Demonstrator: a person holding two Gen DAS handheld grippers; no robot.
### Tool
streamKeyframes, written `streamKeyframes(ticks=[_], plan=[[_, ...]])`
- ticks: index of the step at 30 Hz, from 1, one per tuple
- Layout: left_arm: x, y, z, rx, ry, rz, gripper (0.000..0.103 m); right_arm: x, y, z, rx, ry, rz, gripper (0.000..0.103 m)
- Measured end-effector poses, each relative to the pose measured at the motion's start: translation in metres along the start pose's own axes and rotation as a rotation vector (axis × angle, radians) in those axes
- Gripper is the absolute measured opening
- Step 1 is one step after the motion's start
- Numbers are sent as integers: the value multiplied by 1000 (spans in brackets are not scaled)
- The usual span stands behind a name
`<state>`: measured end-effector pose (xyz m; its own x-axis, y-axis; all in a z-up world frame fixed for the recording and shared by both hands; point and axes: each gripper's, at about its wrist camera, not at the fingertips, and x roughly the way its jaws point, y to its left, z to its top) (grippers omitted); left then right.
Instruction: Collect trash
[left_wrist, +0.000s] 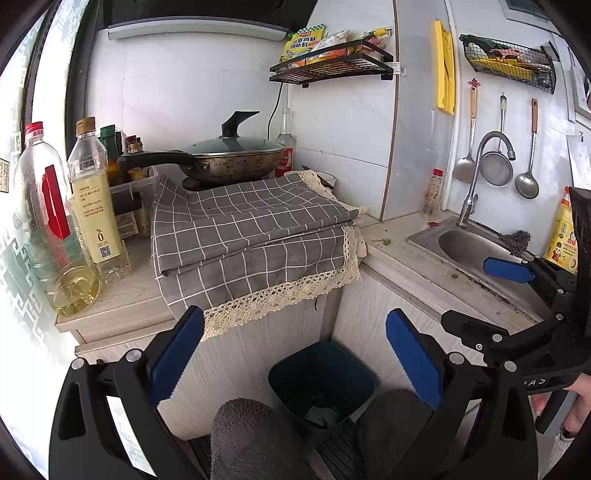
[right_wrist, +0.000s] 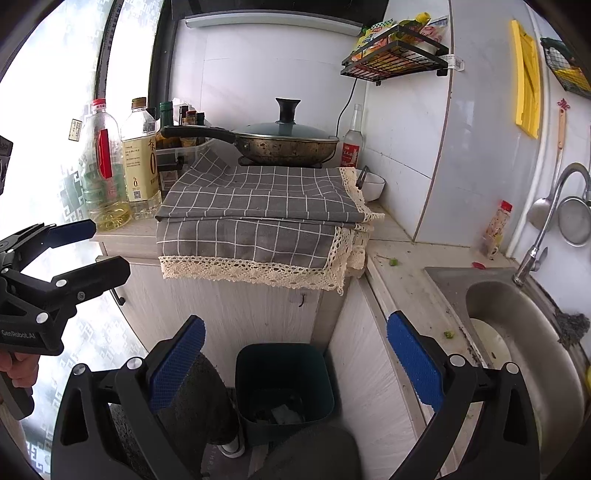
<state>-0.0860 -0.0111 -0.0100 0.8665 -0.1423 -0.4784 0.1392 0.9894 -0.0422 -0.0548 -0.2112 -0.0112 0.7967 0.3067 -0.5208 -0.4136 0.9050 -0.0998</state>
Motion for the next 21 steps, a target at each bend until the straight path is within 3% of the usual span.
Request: streamKeyframes(ticks=[21], plan=[[4,2,-3,-17,20,18,100,7,0,-3,-12,22,5,100]])
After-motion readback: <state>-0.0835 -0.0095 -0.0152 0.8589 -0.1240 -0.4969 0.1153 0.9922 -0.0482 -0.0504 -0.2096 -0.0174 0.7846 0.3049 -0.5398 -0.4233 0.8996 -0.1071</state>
